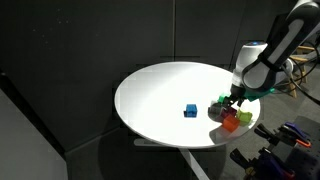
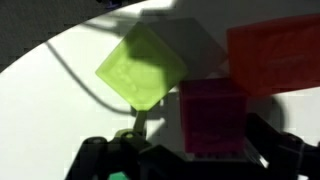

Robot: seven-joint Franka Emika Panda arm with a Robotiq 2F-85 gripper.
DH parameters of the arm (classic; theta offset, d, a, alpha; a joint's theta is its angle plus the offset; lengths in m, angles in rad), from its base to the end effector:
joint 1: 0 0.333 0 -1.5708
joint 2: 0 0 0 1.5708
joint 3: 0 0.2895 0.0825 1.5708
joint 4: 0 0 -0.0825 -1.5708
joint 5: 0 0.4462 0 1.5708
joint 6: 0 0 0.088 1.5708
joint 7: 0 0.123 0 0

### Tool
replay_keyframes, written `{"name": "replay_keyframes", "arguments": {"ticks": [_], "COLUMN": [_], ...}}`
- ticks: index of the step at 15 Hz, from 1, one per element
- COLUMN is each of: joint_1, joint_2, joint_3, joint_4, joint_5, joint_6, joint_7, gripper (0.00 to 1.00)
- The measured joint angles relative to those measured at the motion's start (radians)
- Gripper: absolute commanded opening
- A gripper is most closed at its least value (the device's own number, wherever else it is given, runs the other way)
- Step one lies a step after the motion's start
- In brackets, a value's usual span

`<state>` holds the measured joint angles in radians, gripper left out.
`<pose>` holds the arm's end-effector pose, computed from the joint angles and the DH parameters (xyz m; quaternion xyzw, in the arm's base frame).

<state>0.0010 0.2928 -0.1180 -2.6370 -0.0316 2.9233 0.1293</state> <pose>0.4212 -0.0554 0.0448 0.9943 -0.1051 -0.0024 0.0204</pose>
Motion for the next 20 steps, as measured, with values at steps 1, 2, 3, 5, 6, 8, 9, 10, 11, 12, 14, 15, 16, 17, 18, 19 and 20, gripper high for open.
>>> {"name": "replay_keyframes", "arguments": {"ticks": [1,2,3,5,6,8,9,10,11,12,14,15,16,17,18,19,20], "joint_1": [0.0,0.0,0.0,0.0,0.0,0.0,0.0,0.0,0.0,0.001,0.005,0.008,0.012,0.018,0.024,0.029,0.032], "joint_2": [0.001,0.002,0.002,0.003,0.003,0.004,0.004,0.003,0.004,0.002,-0.001,-0.002,-0.005,-0.01,-0.017,-0.023,-0.032], "joint_3": [0.0,-0.001,-0.001,-0.002,-0.003,-0.004,-0.005,-0.006,-0.006,-0.006,-0.007,-0.007,-0.006,-0.006,-0.006,-0.006,-0.006], "joint_4": [0.001,0.002,0.003,0.004,0.004,0.005,0.005,0.008,0.009,0.009,0.009,0.009,0.009,0.007,0.006,0.004,0.002], "joint_5": [0.0,0.0,0.0,0.0,0.0,0.0,0.0,0.0,0.0,0.0,0.0,0.0,0.0,0.0,0.0,0.0,0.0], "joint_6": [0.0,0.0,0.0,0.0,0.0,0.0,0.0,0.0,0.0,0.0,0.0,0.0,0.0,-0.002,-0.003,-0.004,-0.006], "joint_7": [0.0,0.0,0.0,0.0,0.0,0.0,0.0,0.0,0.0,0.0,0.0,0.0,0.0,0.0,0.0,0.0,0.0], "gripper": [1.0,1.0,1.0,0.74,0.72,0.61,0.52,0.45,0.37,0.34,0.28,0.2,0.1,0.01,0.0,0.0,0.0]}}
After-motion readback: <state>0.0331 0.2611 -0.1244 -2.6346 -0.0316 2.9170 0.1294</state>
